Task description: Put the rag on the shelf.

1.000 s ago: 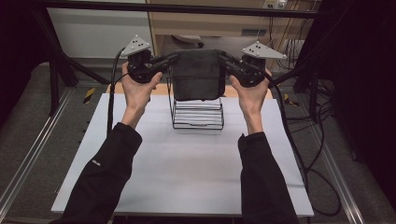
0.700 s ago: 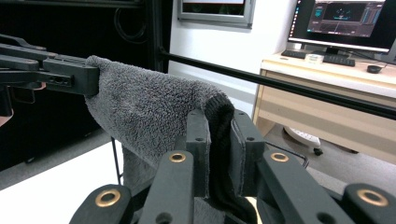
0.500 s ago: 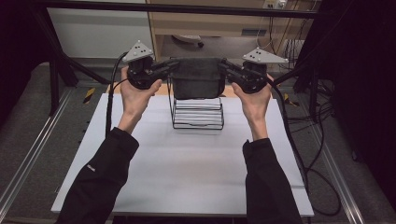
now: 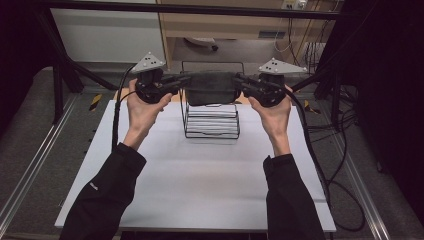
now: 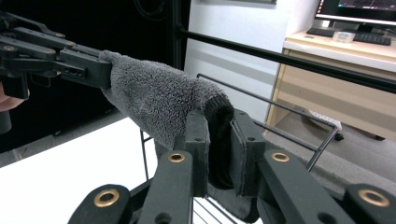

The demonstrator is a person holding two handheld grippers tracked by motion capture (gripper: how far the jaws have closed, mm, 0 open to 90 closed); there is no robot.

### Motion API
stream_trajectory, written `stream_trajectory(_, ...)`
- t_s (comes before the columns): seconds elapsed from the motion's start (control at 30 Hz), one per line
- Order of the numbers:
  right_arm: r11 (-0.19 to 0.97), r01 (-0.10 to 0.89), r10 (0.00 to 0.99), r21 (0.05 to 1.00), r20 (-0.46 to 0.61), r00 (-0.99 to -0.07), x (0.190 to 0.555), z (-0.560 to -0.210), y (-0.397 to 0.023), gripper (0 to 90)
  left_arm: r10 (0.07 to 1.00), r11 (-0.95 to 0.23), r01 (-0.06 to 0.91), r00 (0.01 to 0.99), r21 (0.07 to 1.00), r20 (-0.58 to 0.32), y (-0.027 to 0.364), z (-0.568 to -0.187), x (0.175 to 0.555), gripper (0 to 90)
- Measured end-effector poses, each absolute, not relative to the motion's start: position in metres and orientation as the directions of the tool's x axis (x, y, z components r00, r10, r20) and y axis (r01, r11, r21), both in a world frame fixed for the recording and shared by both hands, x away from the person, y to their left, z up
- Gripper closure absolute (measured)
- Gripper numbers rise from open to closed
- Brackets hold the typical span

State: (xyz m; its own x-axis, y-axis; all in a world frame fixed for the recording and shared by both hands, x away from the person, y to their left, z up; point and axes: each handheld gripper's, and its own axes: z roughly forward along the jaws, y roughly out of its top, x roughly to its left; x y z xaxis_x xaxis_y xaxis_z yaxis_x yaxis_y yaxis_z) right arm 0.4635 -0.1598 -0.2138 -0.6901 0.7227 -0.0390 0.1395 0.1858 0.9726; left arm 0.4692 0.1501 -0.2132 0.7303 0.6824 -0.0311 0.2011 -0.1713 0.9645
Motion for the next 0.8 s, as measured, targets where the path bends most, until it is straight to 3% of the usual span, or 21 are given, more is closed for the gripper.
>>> stream_trajectory(0.27, 0.201, 0.147, 0.71, 0.969, -0.041, -0.703, 0.46, -0.219, -0.161, 79.6, 0.683, -0.155, 0.216, 0.728, 0.964, -0.053, 0.161, -0.19, 0.466, 76.5)
stream_trajectory(0.6, 0.223, 0.137, 0.698, 0.965, -0.06, -0.713, 0.459, -0.223, -0.16, 78.9, 0.687, -0.22, 0.272, 0.725, 0.937, -0.049, 0.146, -0.178, 0.483, 88.2)
stream_trajectory(0.8, 0.238, 0.139, 0.687, 0.961, -0.065, -0.724, 0.458, -0.225, -0.161, 78.0, 0.672, -0.272, 0.307, 0.739, 0.912, -0.048, 0.139, -0.19, 0.487, 89.5)
